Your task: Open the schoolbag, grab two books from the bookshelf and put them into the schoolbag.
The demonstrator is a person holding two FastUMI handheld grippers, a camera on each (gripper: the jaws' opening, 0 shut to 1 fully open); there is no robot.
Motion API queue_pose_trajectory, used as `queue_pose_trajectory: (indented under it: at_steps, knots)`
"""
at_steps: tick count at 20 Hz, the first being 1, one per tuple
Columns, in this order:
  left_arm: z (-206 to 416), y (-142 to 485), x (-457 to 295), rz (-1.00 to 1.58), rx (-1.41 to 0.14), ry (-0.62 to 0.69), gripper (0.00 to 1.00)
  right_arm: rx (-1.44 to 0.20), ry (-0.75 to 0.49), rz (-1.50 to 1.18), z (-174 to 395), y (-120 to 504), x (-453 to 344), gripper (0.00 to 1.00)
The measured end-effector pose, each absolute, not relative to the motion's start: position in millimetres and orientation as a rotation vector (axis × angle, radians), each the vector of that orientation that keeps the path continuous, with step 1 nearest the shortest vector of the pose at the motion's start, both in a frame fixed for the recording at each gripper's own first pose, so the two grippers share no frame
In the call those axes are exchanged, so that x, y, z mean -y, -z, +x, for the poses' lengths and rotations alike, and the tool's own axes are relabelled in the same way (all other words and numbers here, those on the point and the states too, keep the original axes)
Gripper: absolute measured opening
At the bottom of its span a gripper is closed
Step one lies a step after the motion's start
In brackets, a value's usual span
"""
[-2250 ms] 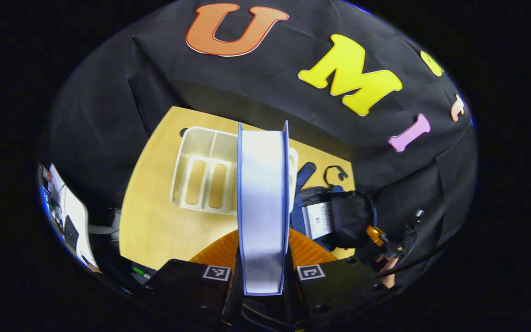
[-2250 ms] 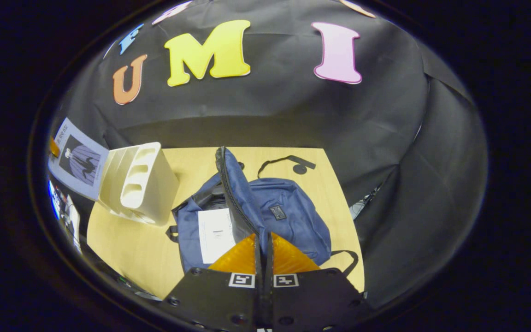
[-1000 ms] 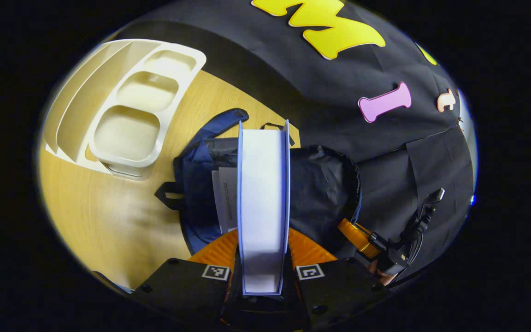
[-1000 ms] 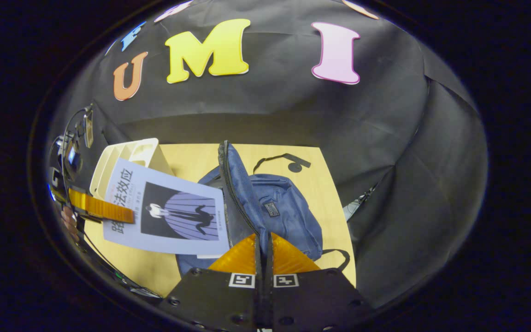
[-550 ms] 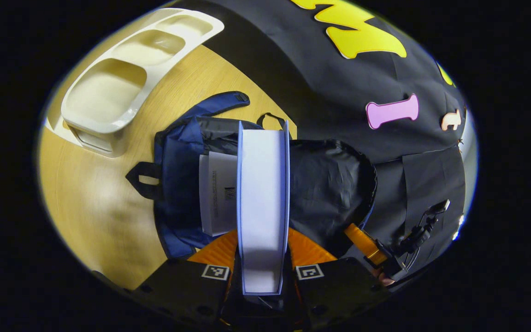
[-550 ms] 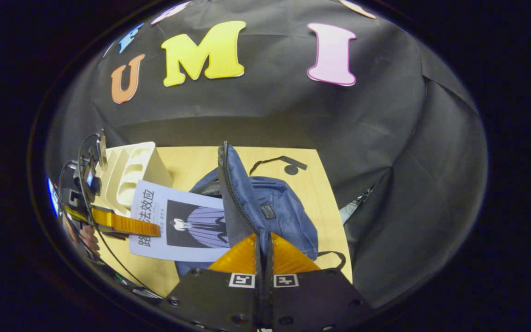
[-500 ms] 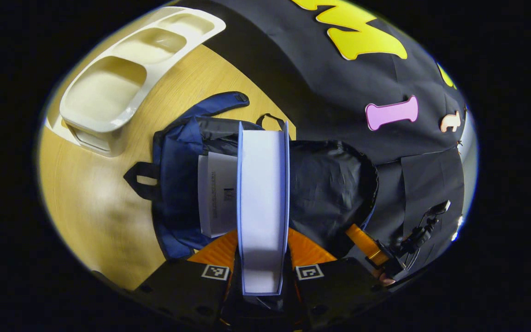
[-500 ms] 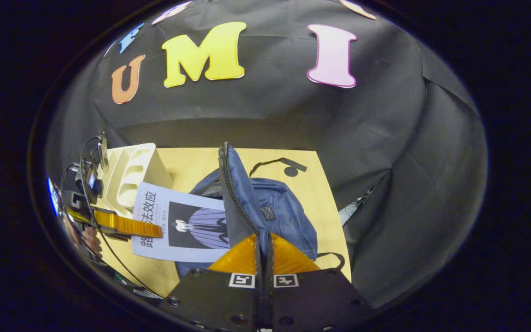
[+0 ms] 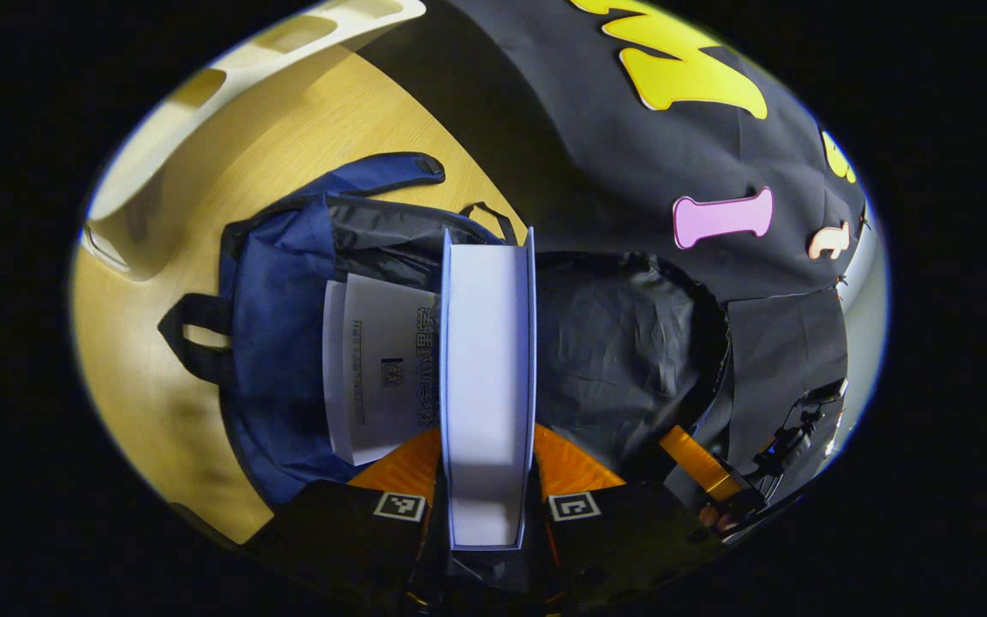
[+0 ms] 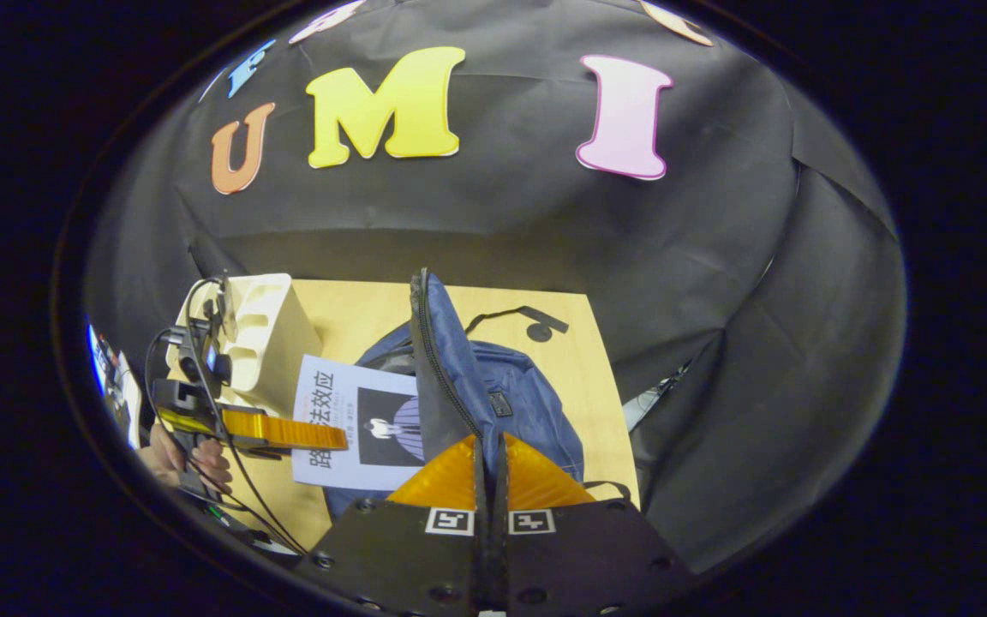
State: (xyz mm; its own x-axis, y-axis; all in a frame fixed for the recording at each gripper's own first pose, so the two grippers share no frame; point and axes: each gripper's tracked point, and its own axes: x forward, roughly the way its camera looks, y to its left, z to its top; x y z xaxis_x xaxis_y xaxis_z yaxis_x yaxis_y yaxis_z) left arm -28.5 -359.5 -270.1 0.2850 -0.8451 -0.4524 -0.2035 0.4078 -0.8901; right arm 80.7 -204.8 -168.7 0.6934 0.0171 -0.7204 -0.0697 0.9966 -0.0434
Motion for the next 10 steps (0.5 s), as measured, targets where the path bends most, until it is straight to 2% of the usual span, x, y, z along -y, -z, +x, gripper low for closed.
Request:
queue_pose_trajectory:
  at_steps: [10]
  knots:
    - [-19,289,394,-1.189,-1.239,0.608,0.38,-0.801,-0.044,-0.091,85,165,199,0.00]
